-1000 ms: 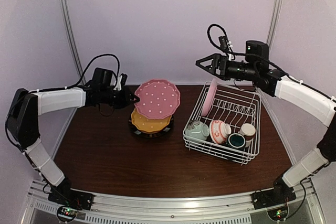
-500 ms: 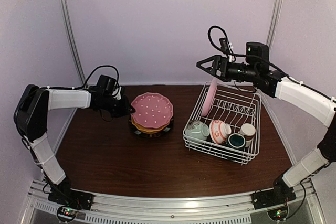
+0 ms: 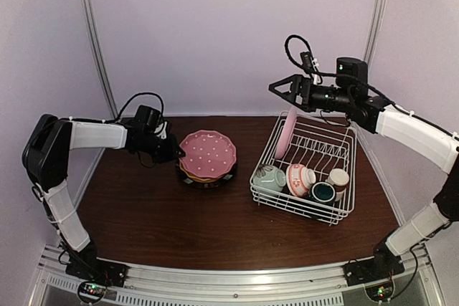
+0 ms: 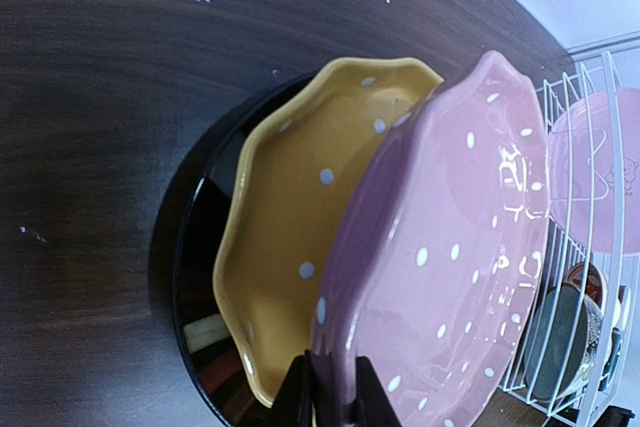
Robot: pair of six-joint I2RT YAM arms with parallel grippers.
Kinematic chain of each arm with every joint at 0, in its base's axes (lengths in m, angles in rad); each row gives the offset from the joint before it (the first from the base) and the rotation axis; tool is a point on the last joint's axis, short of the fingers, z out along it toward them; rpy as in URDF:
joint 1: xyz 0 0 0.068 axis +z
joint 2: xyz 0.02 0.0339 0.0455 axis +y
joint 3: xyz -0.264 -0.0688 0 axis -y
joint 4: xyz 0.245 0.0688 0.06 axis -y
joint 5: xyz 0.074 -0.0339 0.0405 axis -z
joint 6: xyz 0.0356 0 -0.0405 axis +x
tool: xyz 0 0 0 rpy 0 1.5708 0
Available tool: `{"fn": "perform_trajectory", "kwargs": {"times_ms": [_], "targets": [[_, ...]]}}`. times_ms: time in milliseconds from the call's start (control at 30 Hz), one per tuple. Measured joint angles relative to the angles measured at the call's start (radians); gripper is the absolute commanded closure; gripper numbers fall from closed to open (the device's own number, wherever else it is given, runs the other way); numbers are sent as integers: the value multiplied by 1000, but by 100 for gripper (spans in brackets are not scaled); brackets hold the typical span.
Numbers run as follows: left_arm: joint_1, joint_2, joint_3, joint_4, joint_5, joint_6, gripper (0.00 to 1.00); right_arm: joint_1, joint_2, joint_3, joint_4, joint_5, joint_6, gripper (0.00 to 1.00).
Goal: Unload the mixed dishes from the dish rack
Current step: Place the plate on the plate.
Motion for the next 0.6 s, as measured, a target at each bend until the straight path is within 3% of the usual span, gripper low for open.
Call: {"fn": "perform_trajectory", "kwargs": {"times_ms": [600], "targets": [[22, 30, 0, 16, 0, -3, 100, -5, 0, 0, 0, -8, 3, 0]]}}
